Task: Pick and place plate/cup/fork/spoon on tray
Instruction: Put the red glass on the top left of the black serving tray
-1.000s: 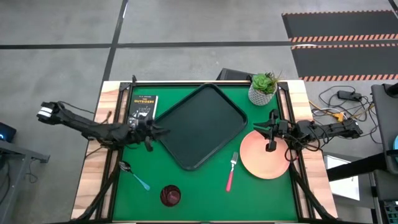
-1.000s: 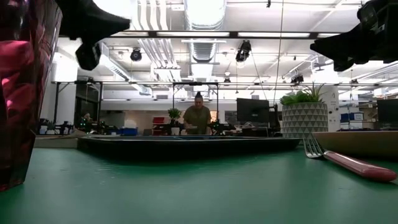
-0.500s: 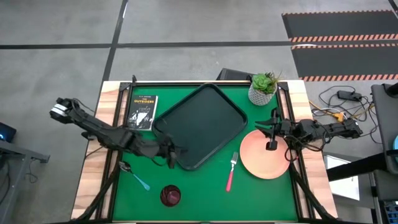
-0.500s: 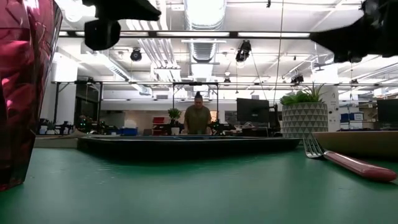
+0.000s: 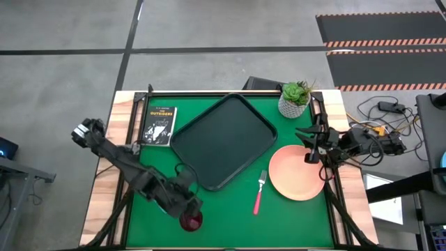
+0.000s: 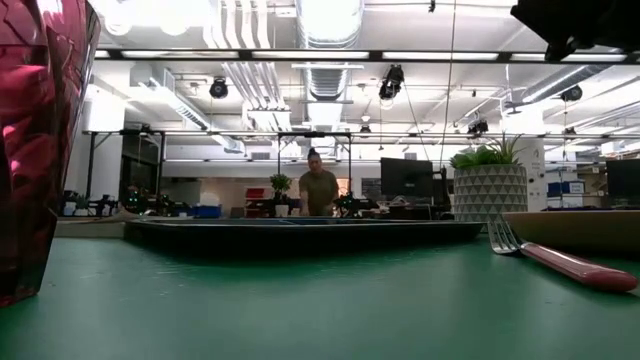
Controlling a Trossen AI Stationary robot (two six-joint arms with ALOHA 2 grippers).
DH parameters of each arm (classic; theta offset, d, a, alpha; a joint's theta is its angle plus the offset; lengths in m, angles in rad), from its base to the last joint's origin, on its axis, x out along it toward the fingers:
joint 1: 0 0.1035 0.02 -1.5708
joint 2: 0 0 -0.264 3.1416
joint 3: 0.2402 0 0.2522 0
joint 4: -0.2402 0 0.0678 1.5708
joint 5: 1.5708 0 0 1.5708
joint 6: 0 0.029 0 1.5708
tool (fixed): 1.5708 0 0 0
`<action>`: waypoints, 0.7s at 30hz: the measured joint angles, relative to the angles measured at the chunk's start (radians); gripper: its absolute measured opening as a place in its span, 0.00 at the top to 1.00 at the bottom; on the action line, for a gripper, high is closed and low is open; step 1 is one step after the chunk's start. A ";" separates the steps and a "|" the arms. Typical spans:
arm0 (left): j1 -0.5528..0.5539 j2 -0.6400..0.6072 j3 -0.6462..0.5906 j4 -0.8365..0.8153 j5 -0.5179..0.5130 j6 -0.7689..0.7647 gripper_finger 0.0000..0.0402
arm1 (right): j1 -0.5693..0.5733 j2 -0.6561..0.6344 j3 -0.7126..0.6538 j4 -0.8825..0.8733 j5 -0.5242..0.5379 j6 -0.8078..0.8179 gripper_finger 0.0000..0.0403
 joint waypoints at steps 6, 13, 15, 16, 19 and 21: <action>-0.043 0.165 0.195 -0.236 0.146 -0.081 1.00 | 0.000 0.000 0.001 0.000 -0.001 -0.010 0.84; -0.060 0.221 0.226 -0.315 0.245 -0.145 1.00 | 0.000 0.000 0.001 -0.001 -0.001 -0.011 0.84; -0.060 0.214 0.219 -0.315 0.235 -0.147 1.00 | 0.000 0.000 0.001 0.000 -0.001 -0.012 0.84; -0.060 0.209 0.216 -0.315 0.221 -0.150 1.00 | 0.000 0.000 0.001 0.000 -0.001 -0.013 0.84; -0.060 0.200 0.211 -0.315 0.186 -0.151 1.00 | 0.000 0.000 0.001 0.000 -0.002 -0.013 0.84; -0.060 0.200 0.208 -0.321 0.178 -0.144 1.00 | 0.000 0.000 0.001 0.000 -0.002 -0.014 0.84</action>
